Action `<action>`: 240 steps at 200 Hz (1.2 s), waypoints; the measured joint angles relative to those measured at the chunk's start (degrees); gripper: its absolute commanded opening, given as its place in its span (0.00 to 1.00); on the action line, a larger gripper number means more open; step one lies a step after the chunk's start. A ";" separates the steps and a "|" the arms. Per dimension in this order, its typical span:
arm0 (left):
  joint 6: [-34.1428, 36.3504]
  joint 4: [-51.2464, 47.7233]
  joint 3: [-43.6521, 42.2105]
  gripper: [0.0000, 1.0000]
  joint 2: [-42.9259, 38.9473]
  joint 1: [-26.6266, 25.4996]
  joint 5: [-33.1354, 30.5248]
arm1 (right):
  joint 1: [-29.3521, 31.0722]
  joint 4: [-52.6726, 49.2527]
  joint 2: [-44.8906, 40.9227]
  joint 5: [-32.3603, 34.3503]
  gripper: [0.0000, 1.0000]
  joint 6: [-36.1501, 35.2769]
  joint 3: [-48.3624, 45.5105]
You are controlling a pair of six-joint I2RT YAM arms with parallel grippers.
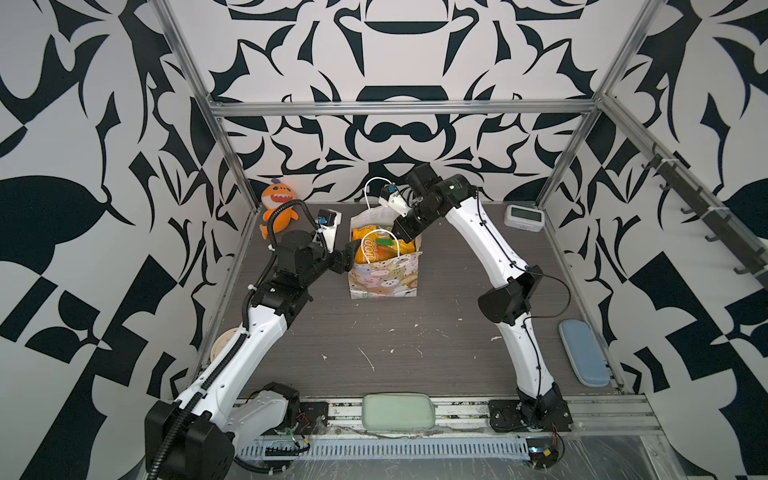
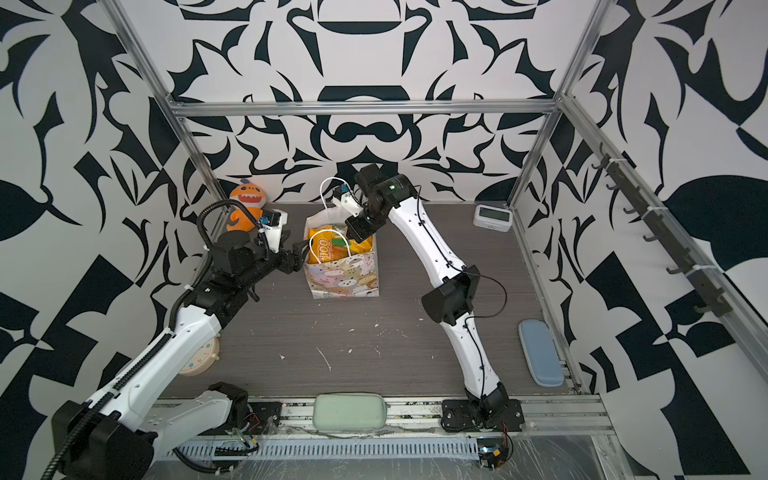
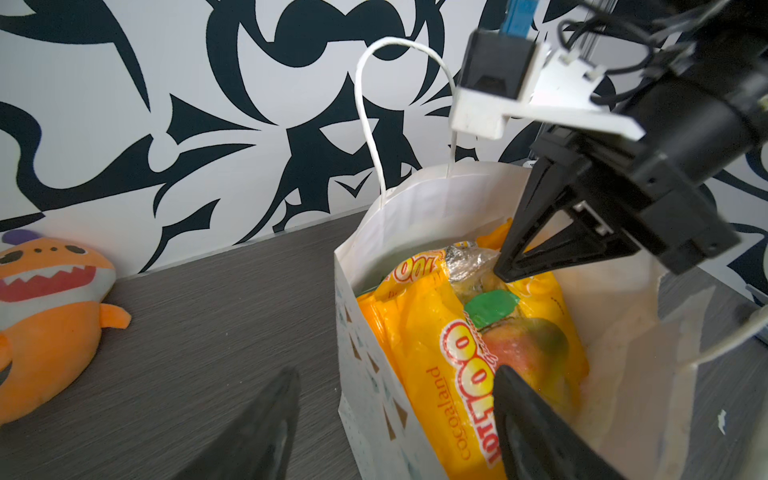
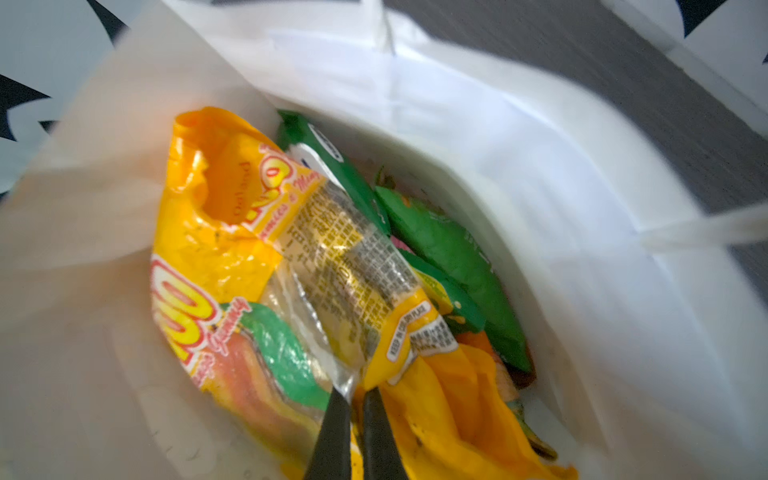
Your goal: Take the snacks out of the paper bag
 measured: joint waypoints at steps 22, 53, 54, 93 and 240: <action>-0.22 -0.07 -0.31 0.75 -0.42 0.00 -0.79 | 0.22 0.76 -2.58 -1.53 0.00 1.09 -0.20; -0.76 -0.02 -0.31 0.75 -1.33 0.00 -3.21 | 0.52 2.75 -5.40 -3.02 0.00 2.56 -0.31; -0.81 -0.04 -0.31 0.75 -1.42 0.00 -3.37 | 0.52 2.86 -5.46 -3.06 0.00 2.62 -0.33; -0.92 0.35 -1.05 0.75 -2.86 0.00 -5.79 | 0.52 7.02 -9.18 -3.69 0.00 3.96 -1.09; -1.11 -1.20 1.92 0.70 -0.33 0.00 -6.38 | 4.28 9.42 -10.78 12.92 0.58 9.64 -17.14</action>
